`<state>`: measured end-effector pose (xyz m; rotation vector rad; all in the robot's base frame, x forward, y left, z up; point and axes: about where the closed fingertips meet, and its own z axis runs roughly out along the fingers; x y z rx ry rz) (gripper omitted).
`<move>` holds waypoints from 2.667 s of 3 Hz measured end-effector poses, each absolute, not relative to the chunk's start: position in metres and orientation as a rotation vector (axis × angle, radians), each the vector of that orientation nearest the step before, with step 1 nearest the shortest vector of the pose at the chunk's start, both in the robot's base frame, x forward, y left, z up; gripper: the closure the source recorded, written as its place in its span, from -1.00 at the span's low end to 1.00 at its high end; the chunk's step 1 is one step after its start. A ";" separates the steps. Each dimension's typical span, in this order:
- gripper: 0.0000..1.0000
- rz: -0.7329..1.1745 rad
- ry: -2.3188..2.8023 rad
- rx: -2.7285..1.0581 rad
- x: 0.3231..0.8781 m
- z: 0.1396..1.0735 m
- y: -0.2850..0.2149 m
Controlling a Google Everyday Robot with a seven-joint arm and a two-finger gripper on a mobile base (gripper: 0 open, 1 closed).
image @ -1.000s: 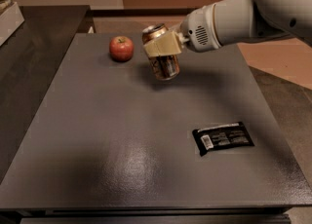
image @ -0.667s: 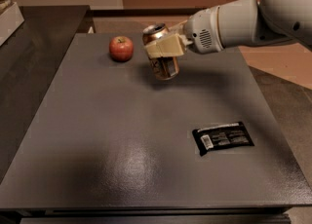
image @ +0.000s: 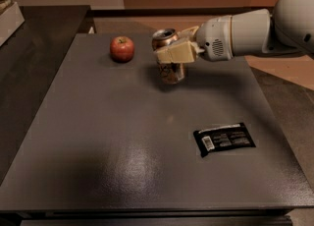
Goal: Place orange can upright
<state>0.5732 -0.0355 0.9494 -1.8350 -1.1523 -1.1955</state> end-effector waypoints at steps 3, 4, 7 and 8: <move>1.00 -1.280 -1.093 -1.690 0.566 0.934 -0.065; 1.00 -1.290 -1.084 -1.654 0.566 0.929 -0.067; 0.65 -1.278 -1.091 -1.583 0.563 0.913 -0.063; 0.20 -1.278 -1.093 -1.556 0.562 0.910 -0.062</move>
Offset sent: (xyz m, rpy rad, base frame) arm -0.0097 -0.0442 -0.0156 0.1647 -0.0856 0.0236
